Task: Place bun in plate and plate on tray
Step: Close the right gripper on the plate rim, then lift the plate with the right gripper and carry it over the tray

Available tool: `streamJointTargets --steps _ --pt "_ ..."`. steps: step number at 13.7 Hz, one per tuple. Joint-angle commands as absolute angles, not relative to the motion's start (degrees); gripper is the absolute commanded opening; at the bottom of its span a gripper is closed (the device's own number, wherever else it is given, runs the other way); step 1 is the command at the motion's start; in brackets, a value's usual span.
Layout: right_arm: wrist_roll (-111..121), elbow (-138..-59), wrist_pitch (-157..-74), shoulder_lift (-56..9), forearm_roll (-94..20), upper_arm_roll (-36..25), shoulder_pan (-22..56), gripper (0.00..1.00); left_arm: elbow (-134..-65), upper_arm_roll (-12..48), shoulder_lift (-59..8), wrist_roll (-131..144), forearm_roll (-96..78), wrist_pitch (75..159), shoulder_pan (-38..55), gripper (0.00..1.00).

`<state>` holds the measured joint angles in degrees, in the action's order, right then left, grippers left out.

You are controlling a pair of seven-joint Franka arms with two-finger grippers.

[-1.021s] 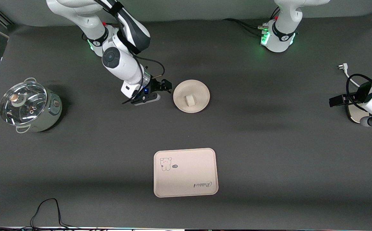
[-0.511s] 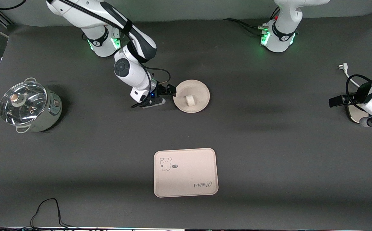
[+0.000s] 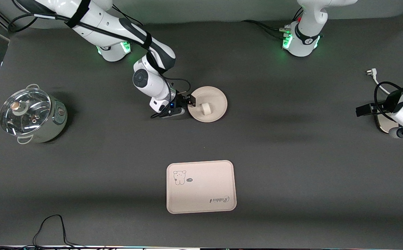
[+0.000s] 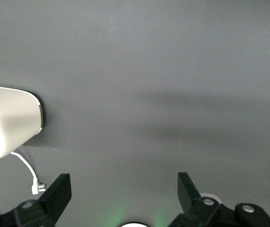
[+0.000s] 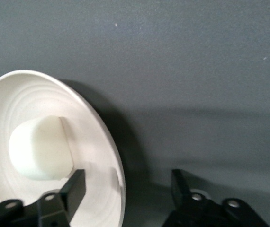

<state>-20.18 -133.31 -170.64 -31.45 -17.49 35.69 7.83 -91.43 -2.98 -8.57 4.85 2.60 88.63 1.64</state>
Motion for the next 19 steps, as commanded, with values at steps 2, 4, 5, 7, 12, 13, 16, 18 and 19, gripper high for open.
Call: streamJointTargets --steps 2,4,5,7,12,13,16,18,19 --pt "-21.9 -132.4 -173.6 -33.8 -16.1 35.6 8.1 0.00 -90.1 -3.3 -9.2 3.8 2.8 88.4 1.7 1.00" --pt "-22.0 -132.3 -173.5 -33.3 -16.2 35.6 8.1 0.00 -90.1 -3.3 -9.2 3.8 2.8 88.4 1.7 1.00" --pt "-22.1 -132.3 -172.7 -32.7 -16.2 35.6 8.0 0.00 -90.1 -3.3 -9.2 3.8 2.7 88.4 1.7 1.00" --pt "-22.1 -131.3 -169.7 -31.0 -16.2 35.6 7.6 0.00 -90.2 -3.3 -9.2 3.8 2.8 88.4 1.7 1.00" --pt "-22.1 -117.7 -153.6 -26.7 -16.1 34.7 6.1 0.00 -90.1 -3.3 -9.2 3.8 2.8 88.4 1.6 1.00" --pt "-21.9 -113.4 -151.3 -27.1 -15.6 33.2 5.8 0.00 -90.2 -3.3 -9.2 3.8 2.8 88.4 1.6 1.00" --pt "-21.6 -97.1 -145.9 -35.7 -5.1 30.2 5.5 0.00 -90.2 -3.3 -9.2 3.8 2.8 88.4 1.7 1.00" --pt "-22.2 -83.1 -142.8 -46.3 -0.7 30.1 5.9 0.00 -90.1 -3.3 -9.2 3.8 2.8 88.4 1.7 1.00" --pt "-22.1 -78.3 -142.6 -51.3 -0.3 30.1 6.1 0.00 -90.2 -3.3 -9.3 3.8 2.7 88.4 1.7 1.00"
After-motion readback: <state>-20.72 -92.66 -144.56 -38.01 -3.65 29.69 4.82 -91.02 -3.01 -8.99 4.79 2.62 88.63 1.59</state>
